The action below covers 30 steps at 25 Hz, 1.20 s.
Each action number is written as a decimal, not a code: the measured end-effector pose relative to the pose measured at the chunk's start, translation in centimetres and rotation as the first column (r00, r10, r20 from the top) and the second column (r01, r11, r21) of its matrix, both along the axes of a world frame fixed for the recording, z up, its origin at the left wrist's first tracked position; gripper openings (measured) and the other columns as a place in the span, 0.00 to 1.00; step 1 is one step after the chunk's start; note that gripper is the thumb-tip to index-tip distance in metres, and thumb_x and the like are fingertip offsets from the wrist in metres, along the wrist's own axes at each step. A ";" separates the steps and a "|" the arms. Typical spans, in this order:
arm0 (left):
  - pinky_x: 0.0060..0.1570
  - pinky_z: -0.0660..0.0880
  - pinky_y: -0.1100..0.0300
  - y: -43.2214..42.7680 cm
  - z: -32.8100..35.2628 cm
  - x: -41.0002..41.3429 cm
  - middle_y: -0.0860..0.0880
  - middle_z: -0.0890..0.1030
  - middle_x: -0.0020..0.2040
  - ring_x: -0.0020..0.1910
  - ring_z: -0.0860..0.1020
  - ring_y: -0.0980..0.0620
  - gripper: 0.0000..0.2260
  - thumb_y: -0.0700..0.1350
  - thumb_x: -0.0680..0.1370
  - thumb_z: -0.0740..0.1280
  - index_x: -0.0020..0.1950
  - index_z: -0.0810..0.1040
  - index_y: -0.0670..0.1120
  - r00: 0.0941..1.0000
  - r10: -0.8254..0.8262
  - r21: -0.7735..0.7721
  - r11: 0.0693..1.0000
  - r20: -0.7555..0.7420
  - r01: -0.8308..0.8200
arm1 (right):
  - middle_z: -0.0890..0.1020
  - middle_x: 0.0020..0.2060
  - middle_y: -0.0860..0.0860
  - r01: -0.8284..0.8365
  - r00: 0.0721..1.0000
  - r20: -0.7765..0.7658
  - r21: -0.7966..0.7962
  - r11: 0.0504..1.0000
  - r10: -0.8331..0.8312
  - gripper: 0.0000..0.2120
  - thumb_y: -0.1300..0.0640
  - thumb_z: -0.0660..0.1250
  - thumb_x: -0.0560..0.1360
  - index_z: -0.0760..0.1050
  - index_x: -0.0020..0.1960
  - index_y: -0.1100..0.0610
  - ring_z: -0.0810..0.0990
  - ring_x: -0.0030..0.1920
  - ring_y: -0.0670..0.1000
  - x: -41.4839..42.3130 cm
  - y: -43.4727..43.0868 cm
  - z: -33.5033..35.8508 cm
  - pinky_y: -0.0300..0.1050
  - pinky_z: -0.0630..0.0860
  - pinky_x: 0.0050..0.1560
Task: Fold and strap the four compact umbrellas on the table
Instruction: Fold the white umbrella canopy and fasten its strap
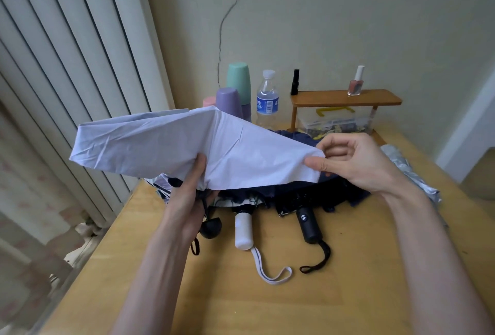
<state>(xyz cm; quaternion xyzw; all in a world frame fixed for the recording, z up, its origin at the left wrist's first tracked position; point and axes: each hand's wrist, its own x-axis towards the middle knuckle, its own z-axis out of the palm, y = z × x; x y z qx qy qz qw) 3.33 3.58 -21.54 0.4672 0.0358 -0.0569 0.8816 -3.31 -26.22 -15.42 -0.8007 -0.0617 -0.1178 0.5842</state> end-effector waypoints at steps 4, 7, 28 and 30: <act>0.57 0.83 0.55 0.2 0.1 0.1 0.50 0.85 0.65 0.63 0.84 0.51 0.24 0.52 0.79 0.75 0.73 0.77 0.45 1.000 0.014 -0.024 1.000 0.014 -0.014 | 0.89 0.43 0.48 0.047 0.999 -0.008 0.000 0.999 -0.047 0.16 0.64 0.79 0.72 0.83 0.57 0.55 0.88 0.46 0.48 -0.3 -0.1 0.3 0.37 0.83 0.48; 0.57 0.84 0.54 0.0 0.2 0.1 0.49 0.85 0.64 0.62 0.85 0.50 0.24 0.50 0.79 0.74 0.72 0.77 0.43 0.999 0.036 -0.043 0.998 0.022 -0.035 | 0.89 0.47 0.46 0.033 0.998 -0.049 0.042 0.999 -0.031 0.20 0.63 0.77 0.75 0.82 0.65 0.49 0.87 0.52 0.46 -0.5 0.2 0.5 0.39 0.82 0.56; 0.31 0.67 0.65 0.7 -0.9 0.1 0.44 0.82 0.50 0.42 0.78 0.53 0.45 0.64 0.54 0.87 0.60 0.79 0.38 0.908 -0.371 0.104 0.928 0.194 0.357 | 0.89 0.52 0.53 -0.500 0.853 0.078 -0.164 0.850 0.516 0.14 0.69 0.70 0.78 0.82 0.63 0.61 0.87 0.51 0.51 -1.2 8.0 10.1 0.39 0.79 0.53; 0.32 0.67 0.65 0.7 -0.4 -0.2 0.44 0.80 0.52 0.45 0.76 0.51 0.38 0.63 0.58 0.87 0.59 0.82 0.43 0.872 -0.434 0.155 0.900 0.226 0.408 | 0.89 0.48 0.53 -0.485 0.846 0.076 -0.303 0.821 0.528 0.08 0.66 0.71 0.79 0.84 0.58 0.61 0.88 0.48 0.49 0.6 10.1 12.9 0.37 0.78 0.46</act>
